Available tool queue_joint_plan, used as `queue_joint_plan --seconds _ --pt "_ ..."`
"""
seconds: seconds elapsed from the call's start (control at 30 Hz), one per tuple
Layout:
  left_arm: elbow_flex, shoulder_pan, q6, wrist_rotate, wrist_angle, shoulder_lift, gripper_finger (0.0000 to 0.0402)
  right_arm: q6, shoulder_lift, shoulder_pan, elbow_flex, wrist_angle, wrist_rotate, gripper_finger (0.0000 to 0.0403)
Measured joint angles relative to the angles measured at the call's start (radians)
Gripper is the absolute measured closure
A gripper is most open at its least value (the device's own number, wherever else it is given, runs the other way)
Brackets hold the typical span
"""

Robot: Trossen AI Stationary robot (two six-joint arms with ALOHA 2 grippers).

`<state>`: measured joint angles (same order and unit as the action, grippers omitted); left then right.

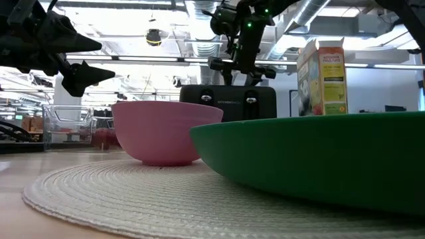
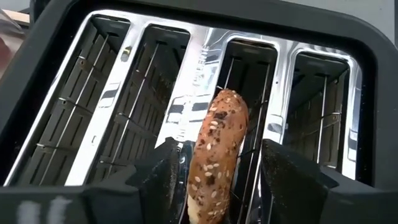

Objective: Arrange a breakfast setting
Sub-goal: Put the toasted bagel on the green plate

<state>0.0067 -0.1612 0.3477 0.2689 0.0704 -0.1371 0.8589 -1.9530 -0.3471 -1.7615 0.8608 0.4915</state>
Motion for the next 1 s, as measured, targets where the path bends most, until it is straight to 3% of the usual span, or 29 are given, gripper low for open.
queue_joint_plan --seconds 0.3,0.63,0.87,1.0 --pt "0.000 0.000 0.000 0.000 0.000 0.000 0.0058 0.000 0.000 -0.009 0.000 -0.002 -0.026 0.0238" --pt "0.000 0.000 0.000 0.000 0.000 0.000 0.0058 0.003 0.005 -0.022 0.026 -0.005 -0.064 0.0256" --pt "0.000 0.000 0.000 0.000 0.000 0.000 0.0058 0.008 0.005 -0.021 0.027 -0.010 -0.046 0.0312" --pt "0.000 0.000 0.000 0.001 0.000 0.000 0.0058 0.008 0.004 -0.022 0.027 -0.010 -0.045 0.0321"
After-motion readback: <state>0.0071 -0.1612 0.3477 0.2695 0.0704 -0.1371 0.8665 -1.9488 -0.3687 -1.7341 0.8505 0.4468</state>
